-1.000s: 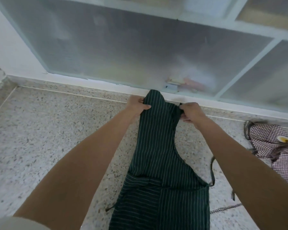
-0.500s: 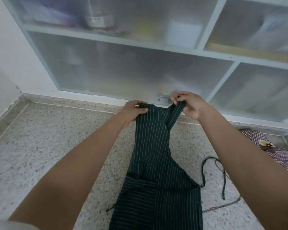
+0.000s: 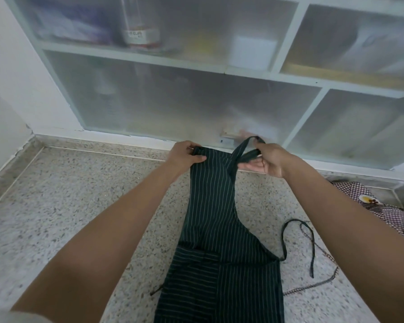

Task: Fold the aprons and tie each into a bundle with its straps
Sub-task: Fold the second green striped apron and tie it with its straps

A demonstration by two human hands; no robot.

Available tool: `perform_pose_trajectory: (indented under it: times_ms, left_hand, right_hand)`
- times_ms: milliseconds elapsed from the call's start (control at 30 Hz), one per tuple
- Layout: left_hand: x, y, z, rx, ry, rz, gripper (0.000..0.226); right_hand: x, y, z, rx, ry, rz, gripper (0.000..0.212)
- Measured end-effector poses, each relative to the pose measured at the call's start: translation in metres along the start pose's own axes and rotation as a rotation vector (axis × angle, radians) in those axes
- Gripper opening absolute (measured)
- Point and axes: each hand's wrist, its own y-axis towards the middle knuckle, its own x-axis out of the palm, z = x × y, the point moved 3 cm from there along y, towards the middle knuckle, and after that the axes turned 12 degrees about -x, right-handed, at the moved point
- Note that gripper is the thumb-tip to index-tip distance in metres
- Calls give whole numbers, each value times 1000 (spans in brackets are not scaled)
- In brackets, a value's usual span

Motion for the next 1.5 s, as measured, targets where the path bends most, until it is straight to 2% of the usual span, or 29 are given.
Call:
perform_pose_trajectory:
  times_ms: [67,167,233,267,333,433,500,567,667,733,867,1067,1100,1133,1167,1233,1267,1300,1367,1433,1500]
  left_hand:
    - [0,0,0,19,91,2,40]
    - [0,-4,4,55,170,-21,39]
    - [1,-7,8,81,202,-41,38]
    - [2,-8,8,97,217,-46,37]
    - [4,-12,9,114,222,-62,34]
    - [6,-16,8,94,134,-86,30]
    - [7,-17,7,73,51,-95,27]
    - [8,-18,6,61,6,-117,25]
    - [9,-21,7,75,1,-153,25]
    - [6,-22,8,73,-8,-149,25]
    - [-1,-20,3,64,62,-100,27]
    - [1,-20,0,69,252,-125,36]
    - [2,-21,0,69,287,-132,34]
    - [3,-22,1,63,302,-135,32]
    - [3,-23,1,52,278,-141,30]
    - [4,-28,3,1,110,-183,22]
    - [4,-30,3,-26,12,-216,18]
    - [4,-31,3,-43,-66,-247,15]
    - [4,-32,0,-48,-142,-288,8]
    - [3,-33,-2,-56,-204,-302,5]
    - [4,-32,-4,-76,-262,-303,8]
  right_hand:
    - [4,1,-9,-47,330,-15,28]
    - [11,5,-16,-49,850,-48,35]
    - [15,5,-14,-106,937,-62,38]
    - [18,4,-11,-142,872,-70,39]
    - [24,3,-4,-204,595,-109,43]
    - [35,4,11,-279,-61,-169,86]
    - [40,6,22,-292,-331,-129,99]
    - [45,10,35,-205,-333,-110,87]
    - [51,16,50,13,-315,-83,43]
    - [50,16,52,35,-270,-68,29]
    - [38,12,20,-175,-99,-26,20]
    - [35,16,-31,-232,676,-2,10]
    - [35,17,-36,-251,750,-27,9]
    - [35,17,-39,-277,764,-69,17]
    - [34,17,-41,-304,666,-111,38]
    - [36,15,-35,-324,137,-206,71]
    - [38,10,-25,-298,-137,-223,73]
    - [38,9,-13,-261,-318,-212,66]
    - [37,6,13,-81,-395,-190,51]
    - [35,3,38,110,-418,-255,64]
    - [36,5,54,141,-343,-331,75]
